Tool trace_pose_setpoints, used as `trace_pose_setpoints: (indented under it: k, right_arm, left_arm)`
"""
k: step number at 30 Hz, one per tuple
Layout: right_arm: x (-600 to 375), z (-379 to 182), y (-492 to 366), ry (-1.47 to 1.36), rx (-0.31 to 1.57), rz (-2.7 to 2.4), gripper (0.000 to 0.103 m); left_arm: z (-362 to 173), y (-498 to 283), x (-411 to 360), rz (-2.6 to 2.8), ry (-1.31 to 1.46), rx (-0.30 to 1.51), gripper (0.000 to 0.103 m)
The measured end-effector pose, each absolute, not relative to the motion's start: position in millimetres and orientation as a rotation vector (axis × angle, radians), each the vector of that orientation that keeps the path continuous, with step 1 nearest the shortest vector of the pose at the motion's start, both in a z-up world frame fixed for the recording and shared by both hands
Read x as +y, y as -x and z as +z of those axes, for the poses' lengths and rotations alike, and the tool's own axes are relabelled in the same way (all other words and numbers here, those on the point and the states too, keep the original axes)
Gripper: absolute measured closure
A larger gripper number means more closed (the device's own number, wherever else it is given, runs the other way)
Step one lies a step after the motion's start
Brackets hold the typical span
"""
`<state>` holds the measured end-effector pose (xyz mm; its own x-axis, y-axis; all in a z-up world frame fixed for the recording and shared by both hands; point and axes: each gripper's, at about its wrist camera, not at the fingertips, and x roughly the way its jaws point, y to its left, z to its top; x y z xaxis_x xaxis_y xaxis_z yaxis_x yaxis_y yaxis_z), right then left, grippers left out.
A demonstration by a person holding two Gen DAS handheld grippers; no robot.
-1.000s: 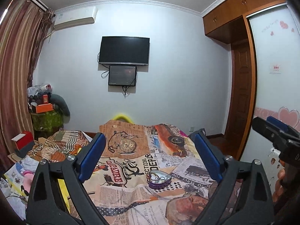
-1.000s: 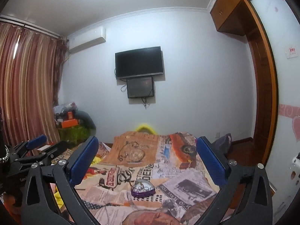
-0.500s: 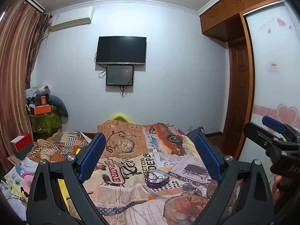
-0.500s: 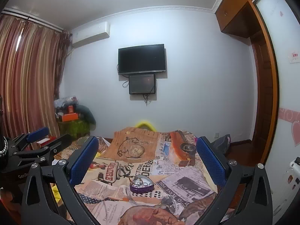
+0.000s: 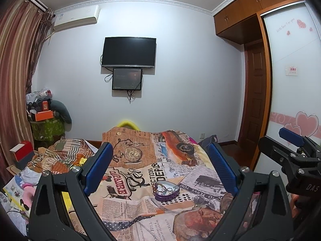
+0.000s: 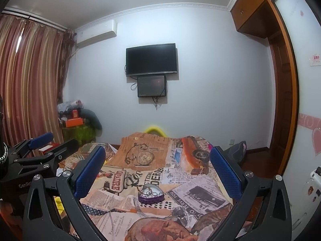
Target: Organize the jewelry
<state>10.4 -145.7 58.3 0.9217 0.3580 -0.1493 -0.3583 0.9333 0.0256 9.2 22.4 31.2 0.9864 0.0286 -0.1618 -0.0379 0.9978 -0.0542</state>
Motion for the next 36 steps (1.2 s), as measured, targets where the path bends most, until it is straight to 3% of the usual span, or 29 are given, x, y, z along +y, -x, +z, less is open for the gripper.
trace_pose_setpoints:
  k: [36]
  right_arm:
    - [-151.1, 59.0, -10.5, -0.008, 0.163, 0.364, 0.0]
  left_arm:
    - [28.6, -11.5, 22.3, -0.004, 0.047, 0.174, 0.007]
